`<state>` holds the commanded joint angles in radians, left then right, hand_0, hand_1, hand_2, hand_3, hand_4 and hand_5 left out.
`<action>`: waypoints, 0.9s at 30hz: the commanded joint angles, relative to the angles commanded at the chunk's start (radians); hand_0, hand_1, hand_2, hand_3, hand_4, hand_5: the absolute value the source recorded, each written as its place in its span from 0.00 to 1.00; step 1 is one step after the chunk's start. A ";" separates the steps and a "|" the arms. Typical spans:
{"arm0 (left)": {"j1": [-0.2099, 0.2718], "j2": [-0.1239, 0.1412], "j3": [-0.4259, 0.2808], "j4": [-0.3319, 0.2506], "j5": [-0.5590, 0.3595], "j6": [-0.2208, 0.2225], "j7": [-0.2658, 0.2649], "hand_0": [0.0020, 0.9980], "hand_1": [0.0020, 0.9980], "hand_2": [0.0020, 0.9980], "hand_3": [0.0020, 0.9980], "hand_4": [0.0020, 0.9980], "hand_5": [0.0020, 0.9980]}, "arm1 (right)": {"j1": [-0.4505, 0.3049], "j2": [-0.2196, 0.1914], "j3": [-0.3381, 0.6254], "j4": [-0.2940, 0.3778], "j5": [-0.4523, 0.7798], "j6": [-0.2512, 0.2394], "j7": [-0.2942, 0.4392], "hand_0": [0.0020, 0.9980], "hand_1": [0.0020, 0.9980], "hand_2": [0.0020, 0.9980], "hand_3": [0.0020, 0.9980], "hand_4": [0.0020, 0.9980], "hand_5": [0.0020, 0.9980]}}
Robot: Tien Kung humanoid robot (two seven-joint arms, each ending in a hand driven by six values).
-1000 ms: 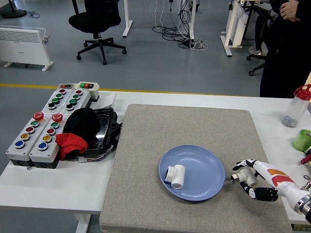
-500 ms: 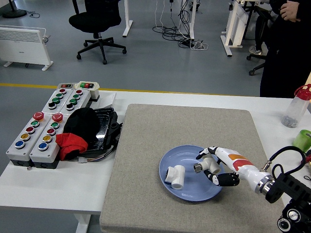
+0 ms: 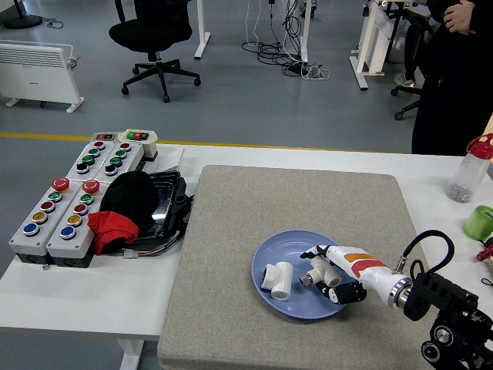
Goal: Pick pipe place plate twice
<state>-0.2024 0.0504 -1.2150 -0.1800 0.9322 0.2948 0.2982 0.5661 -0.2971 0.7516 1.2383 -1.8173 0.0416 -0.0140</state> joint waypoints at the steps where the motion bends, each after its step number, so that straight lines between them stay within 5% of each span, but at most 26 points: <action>1: 0.000 0.000 0.000 0.000 0.000 0.000 0.000 0.71 0.75 0.72 0.66 0.40 1.00 | 0.000 0.000 0.000 0.000 -0.002 0.002 0.001 0.86 0.86 0.99 0.98 0.70 0.27; 15: 0.008 -0.003 -0.008 0.000 0.016 0.000 0.002 0.71 0.75 0.72 0.66 0.40 1.00 | -0.022 0.001 0.063 0.022 -0.028 0.008 0.014 0.89 0.90 1.00 1.00 0.73 0.28; 23: 0.013 -0.003 -0.012 0.000 0.026 -0.001 0.004 0.71 0.75 0.72 0.66 0.40 1.00 | -0.048 -0.014 0.182 0.081 -0.039 0.023 0.003 0.90 0.89 1.00 1.00 0.73 0.26; 27: 0.015 -0.003 -0.016 0.000 0.035 -0.002 0.006 0.71 0.75 0.72 0.66 0.40 1.00 | -0.059 -0.014 0.241 0.088 -0.036 -0.007 -0.008 0.89 0.89 1.00 0.99 0.72 0.27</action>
<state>-0.1875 0.0477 -1.2310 -0.1800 0.9669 0.2923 0.3043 0.5068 -0.3110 0.9926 1.3265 -1.8537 0.0345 -0.0223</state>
